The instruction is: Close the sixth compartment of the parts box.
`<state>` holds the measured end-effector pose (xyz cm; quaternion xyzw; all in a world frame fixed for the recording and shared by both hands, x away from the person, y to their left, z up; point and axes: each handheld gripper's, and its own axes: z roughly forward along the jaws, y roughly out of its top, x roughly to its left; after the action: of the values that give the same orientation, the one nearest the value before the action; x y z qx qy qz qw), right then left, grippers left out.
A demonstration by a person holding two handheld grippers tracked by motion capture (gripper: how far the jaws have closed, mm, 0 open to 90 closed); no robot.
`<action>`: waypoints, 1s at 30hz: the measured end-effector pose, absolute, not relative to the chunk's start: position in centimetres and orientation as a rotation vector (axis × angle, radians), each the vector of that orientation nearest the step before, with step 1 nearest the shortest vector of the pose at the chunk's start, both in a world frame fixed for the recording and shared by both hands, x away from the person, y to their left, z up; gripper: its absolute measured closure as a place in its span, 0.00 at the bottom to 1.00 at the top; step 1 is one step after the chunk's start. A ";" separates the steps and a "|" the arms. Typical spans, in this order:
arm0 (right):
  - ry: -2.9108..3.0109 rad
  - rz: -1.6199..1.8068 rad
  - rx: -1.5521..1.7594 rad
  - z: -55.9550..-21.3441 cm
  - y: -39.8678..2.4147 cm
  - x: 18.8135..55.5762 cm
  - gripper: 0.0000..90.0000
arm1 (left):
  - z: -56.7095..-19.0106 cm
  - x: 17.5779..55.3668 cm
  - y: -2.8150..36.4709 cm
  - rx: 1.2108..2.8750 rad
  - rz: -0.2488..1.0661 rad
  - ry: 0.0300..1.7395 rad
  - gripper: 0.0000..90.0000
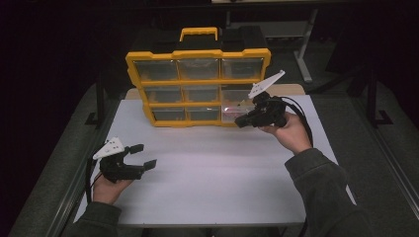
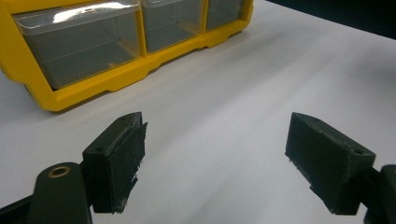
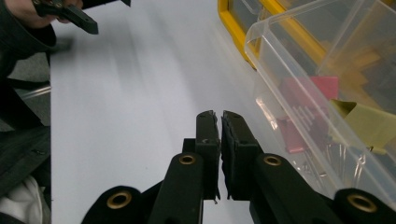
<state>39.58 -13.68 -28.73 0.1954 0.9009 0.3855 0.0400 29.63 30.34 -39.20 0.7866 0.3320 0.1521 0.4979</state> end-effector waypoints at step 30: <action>2.746 1.092 0.635 -28.4 -12.9 41.1 0.97 | -39.2 29.7 30.2 1.907 0.368 0.796 0.22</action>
<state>41.13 -12.92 -28.39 0.2096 0.9069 0.3606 0.0596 29.67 30.19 -39.24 0.7880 0.3289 0.1519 0.4978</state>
